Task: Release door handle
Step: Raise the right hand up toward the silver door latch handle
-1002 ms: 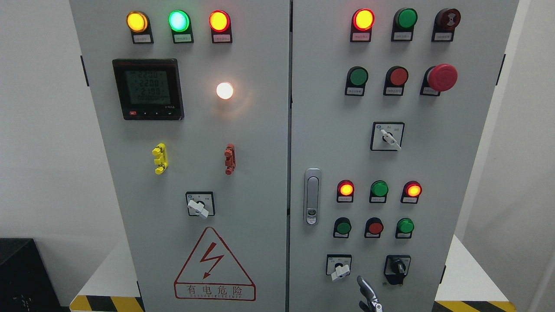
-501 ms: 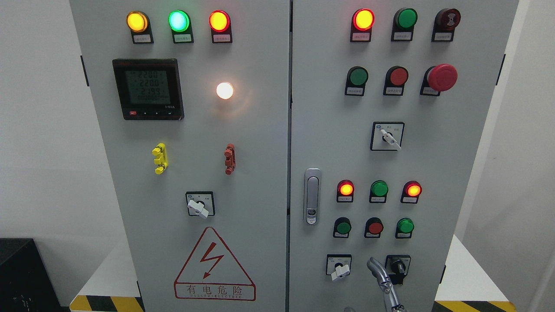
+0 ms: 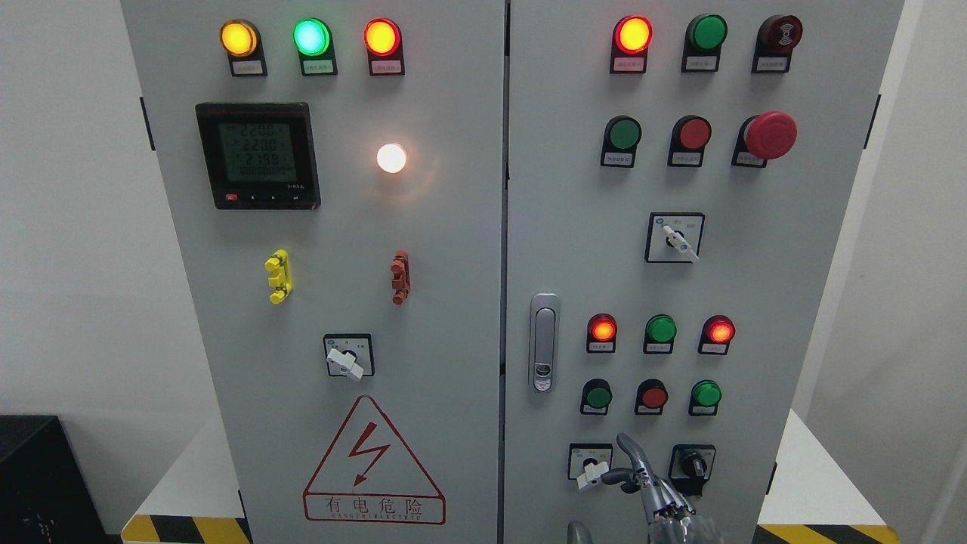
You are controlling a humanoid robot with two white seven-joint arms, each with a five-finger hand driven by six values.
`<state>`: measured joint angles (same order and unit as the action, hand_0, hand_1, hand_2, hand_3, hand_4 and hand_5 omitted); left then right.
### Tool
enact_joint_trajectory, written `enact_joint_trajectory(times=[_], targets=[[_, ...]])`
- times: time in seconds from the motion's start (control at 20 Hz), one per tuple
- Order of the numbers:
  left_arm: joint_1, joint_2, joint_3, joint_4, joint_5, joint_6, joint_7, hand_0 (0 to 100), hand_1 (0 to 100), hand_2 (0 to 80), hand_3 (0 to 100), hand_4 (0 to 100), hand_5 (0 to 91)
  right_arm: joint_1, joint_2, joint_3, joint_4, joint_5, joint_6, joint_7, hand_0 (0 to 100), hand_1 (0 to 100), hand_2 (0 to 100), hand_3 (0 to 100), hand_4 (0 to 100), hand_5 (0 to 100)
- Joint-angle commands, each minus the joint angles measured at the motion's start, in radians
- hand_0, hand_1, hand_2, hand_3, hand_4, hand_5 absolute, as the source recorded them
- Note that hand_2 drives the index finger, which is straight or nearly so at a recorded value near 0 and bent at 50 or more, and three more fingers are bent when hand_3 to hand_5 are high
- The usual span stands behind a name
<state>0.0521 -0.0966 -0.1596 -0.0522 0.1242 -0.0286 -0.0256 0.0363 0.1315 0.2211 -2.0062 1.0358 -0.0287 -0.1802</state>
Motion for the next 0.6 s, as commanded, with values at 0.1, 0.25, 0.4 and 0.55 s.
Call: enact_joint_trajectory(times=[0.1, 0.25, 0.4, 0.55], targets=[[0.0, 0.0, 0.0, 0.0, 0.0, -0.001, -0.001, 0, 0, 4.4, 11, 0, 0.0, -0.056, 0.004, 0.116, 0.03, 0.17, 0.026, 0.01, 39, 27, 0, 80, 77, 74], [0.0, 0.0, 0.0, 0.0, 0.0, 0.0, -0.001, 0, 0, 4.4, 11, 0, 0.0, -0.088, 0.004, 0.139, 0.069, 0.225, 0.065, 0.01, 38, 26, 0, 82, 78, 76], [0.0, 0.0, 0.0, 0.0, 0.0, 0.0, -0.001, 0, 0, 4.4, 10, 0, 0.0, -0.156, 0.005, 0.152, 0.115, 0.234, 0.092, 0.011, 38, 26, 0, 83, 79, 77], [0.0, 0.0, 0.0, 0.0, 0.0, -0.001, -0.001, 0, 0, 4.4, 10, 0, 0.0, -0.205, 0.007, 0.155, 0.153, 0.236, 0.121, 0.016, 37, 26, 0, 83, 79, 77]])
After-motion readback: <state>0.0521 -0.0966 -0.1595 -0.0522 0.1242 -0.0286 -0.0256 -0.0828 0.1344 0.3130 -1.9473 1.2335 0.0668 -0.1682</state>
